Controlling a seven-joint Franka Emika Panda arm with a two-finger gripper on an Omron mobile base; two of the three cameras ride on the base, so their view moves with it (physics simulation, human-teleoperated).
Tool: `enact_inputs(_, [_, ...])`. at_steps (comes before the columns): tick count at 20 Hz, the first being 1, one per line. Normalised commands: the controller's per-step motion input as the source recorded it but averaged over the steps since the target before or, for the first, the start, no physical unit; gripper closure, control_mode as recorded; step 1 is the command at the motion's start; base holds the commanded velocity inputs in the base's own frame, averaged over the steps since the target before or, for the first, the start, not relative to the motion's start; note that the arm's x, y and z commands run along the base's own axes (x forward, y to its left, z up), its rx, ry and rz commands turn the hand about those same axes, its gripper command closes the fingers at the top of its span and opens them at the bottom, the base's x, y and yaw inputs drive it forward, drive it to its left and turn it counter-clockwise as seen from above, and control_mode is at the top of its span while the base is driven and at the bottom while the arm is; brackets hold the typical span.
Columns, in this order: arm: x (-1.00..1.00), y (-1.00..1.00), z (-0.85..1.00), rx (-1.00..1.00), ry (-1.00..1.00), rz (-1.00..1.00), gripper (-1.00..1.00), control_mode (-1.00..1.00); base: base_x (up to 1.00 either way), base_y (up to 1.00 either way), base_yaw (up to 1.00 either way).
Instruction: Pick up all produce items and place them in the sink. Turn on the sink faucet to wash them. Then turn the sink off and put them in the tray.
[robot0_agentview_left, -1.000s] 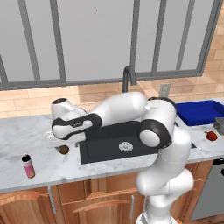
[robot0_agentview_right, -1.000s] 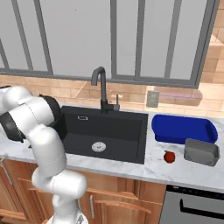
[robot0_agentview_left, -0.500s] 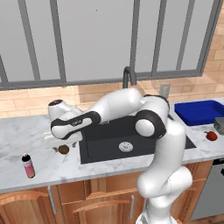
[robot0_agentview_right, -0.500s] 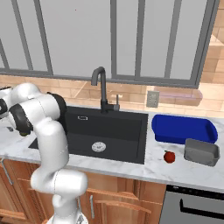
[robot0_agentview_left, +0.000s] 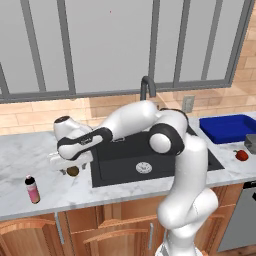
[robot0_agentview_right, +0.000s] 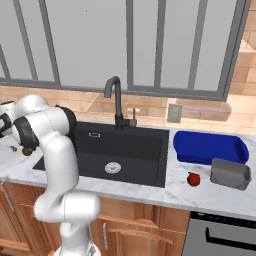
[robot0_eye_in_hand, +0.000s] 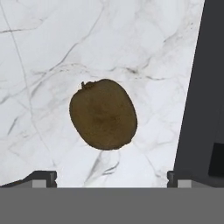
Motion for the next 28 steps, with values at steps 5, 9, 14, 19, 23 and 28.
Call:
enact_inputs(5, [0.18,0.0,-0.15,0.0,0.0,0.0,-1.0,-1.0,0.0,0.0,0.0])
enact_inputs(9, [0.21,0.0,-0.13,0.0,0.0,0.0,-1.0,-1.0,0.0,0.0,0.0])
enact_inputs(14, [0.22,0.0,-0.14,0.0,0.0,0.0,-1.0,-1.0,0.0,0.0,0.0])
enact_inputs(19, [0.13,0.06,-0.18,0.0,0.0,0.0,-1.0,-1.0,0.0,0.0,0.0])
enact_inputs(23, [-0.03,0.13,-0.32,0.0,0.0,0.0,-1.0,-1.0,0.0,0.0,0.0])
enact_inputs(28, [-0.17,0.1,-0.29,0.0,0.0,0.0,-1.0,-1.0,0.0,0.0,0.0])
